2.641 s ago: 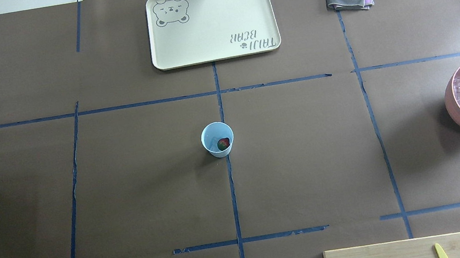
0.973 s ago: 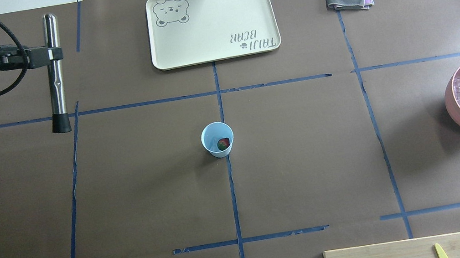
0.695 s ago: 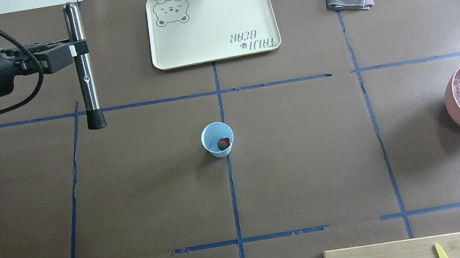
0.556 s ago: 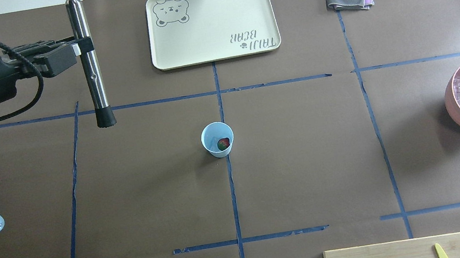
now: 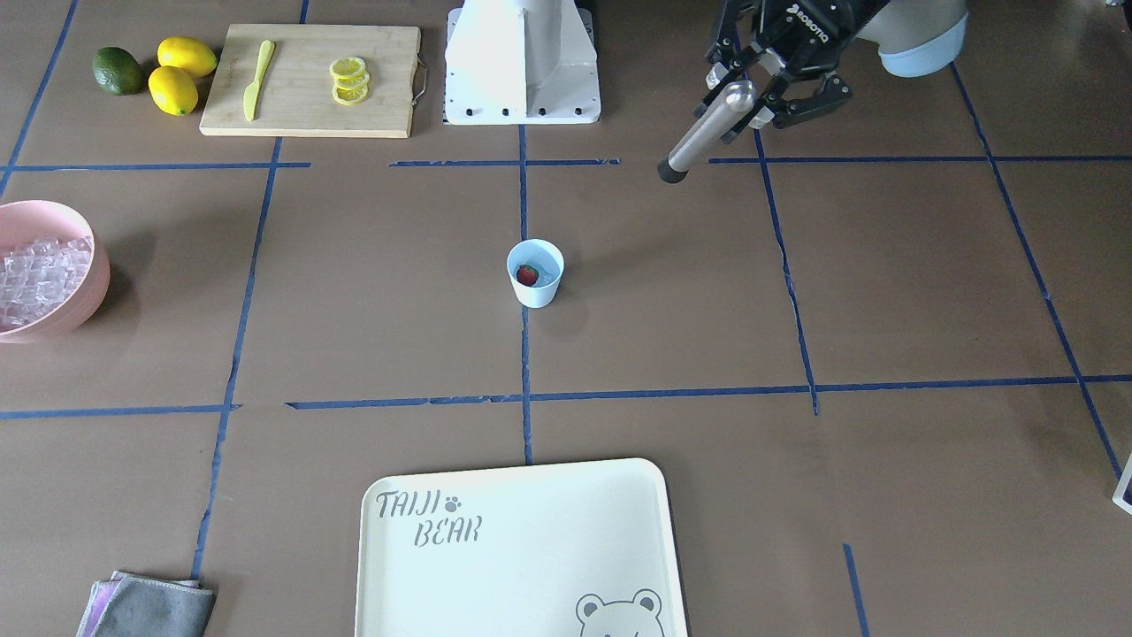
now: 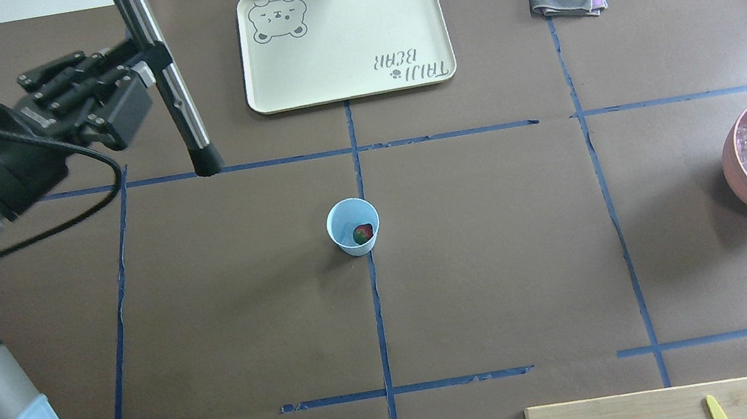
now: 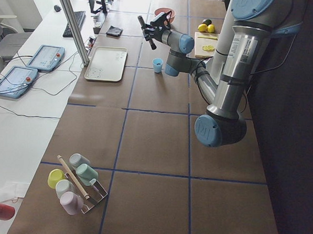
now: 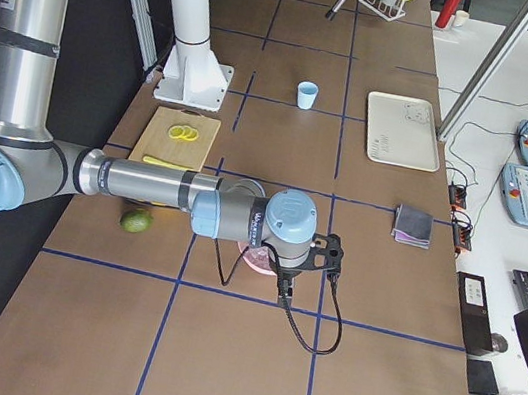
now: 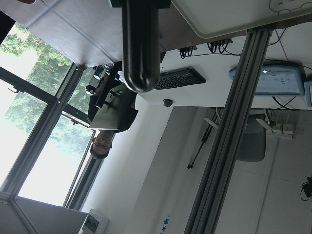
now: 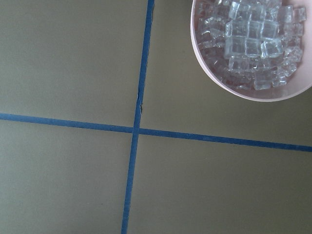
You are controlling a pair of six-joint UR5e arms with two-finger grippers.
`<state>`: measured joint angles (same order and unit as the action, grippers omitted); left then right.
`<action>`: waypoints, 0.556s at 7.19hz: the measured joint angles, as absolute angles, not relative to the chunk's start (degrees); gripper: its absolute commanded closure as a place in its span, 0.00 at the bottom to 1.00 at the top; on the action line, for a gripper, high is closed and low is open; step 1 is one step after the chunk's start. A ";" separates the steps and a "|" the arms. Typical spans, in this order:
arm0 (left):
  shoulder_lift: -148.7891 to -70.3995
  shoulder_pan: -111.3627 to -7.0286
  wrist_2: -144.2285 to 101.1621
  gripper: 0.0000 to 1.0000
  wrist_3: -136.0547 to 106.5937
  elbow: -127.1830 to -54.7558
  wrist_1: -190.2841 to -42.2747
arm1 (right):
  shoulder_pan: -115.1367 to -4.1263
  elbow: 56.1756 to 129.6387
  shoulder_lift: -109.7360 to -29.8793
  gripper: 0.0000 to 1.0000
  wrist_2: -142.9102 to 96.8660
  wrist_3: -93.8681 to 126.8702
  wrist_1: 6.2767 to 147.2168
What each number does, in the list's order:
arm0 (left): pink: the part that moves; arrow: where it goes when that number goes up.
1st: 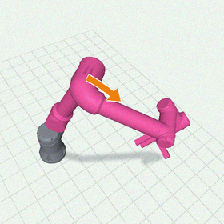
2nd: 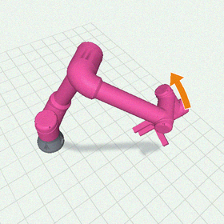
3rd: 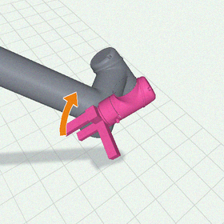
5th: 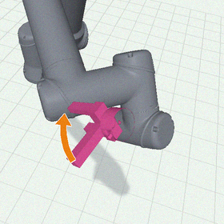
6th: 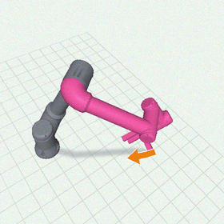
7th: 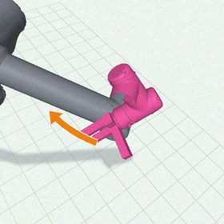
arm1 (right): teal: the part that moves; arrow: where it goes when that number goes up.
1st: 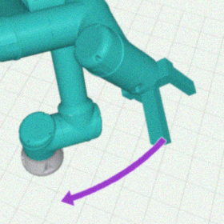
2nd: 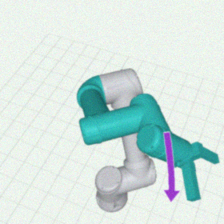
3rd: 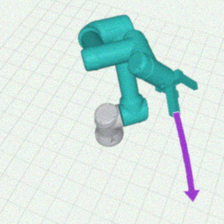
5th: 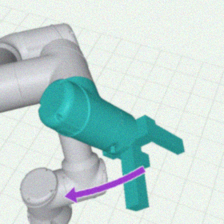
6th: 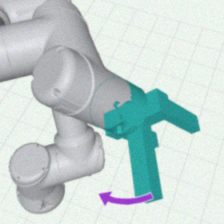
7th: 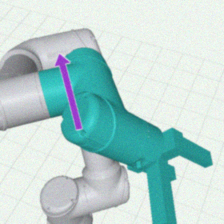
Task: Mash ice and strawberries in cup
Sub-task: 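Lift the steel rod upright with the left gripper and carry it over the cup, then press the steel rod down into the cup with the left gripper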
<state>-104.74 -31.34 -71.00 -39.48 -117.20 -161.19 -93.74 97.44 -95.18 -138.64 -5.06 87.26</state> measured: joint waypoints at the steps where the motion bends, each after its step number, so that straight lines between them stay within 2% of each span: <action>1: -106.57 -22.90 -61.46 1.00 -34.17 -116.78 -161.45 | -93.66 97.30 -95.19 0.01 -138.61 -5.03 87.27; 2: -109.08 -16.20 -54.21 1.00 -29.94 -115.64 -161.61 | -93.58 97.15 -95.18 0.01 -138.51 -5.02 87.27; 4: -112.36 -11.66 -47.68 1.00 -26.97 -109.84 -165.49 | -93.53 97.02 -95.24 0.01 -138.38 -5.03 87.28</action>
<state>-112.36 -11.66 -47.68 -26.97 -109.84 -165.49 -93.53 97.02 -95.24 -138.38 -5.03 87.28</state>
